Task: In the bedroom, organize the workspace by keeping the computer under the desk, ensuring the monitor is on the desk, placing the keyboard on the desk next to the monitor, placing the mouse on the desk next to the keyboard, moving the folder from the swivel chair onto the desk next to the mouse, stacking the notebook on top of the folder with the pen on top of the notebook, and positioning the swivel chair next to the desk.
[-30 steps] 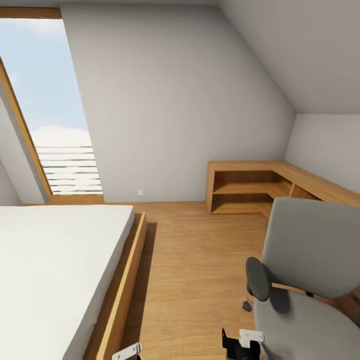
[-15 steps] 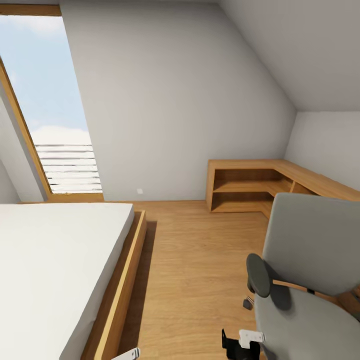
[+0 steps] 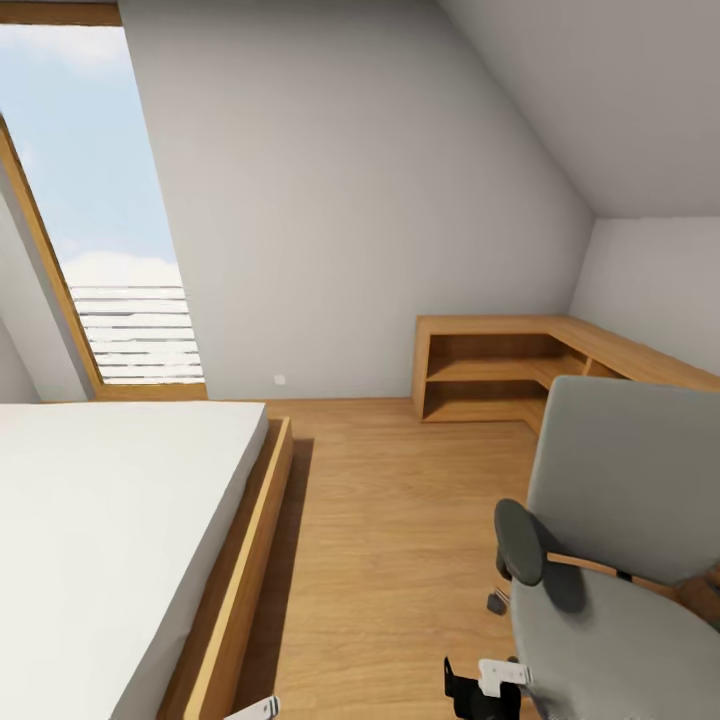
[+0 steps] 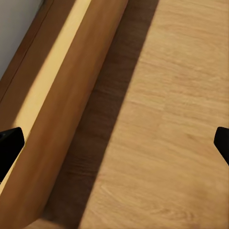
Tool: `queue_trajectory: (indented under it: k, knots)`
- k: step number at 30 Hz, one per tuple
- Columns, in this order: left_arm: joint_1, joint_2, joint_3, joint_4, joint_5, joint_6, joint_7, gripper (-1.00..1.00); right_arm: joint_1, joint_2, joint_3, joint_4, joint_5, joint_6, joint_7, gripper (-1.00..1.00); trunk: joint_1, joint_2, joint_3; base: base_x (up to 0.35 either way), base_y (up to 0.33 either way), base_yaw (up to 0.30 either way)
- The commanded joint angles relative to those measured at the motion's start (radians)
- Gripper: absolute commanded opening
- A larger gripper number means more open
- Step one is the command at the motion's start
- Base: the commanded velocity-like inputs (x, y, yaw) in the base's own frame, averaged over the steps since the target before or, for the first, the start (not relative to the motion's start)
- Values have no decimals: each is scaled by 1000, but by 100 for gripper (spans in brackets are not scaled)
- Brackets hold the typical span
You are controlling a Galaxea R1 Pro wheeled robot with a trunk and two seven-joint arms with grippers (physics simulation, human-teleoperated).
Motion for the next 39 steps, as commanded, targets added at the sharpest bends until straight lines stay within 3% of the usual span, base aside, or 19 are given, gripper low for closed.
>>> queue_trajectory:
  k: [1, 39]
  knots:
    - [-1, 1, -5, 0, 10, -10, 5, 100, -1, 0, 9, 0, -2, -2, -8, 100, 4, -8, -4, 0, 0, 0]
    - [-1, 1, -3, 0, 12, -8, 4, 100, -1, -5, 10, 25, 0, -4, -6, 100, 150, -274, -123, 0, 0, -11]
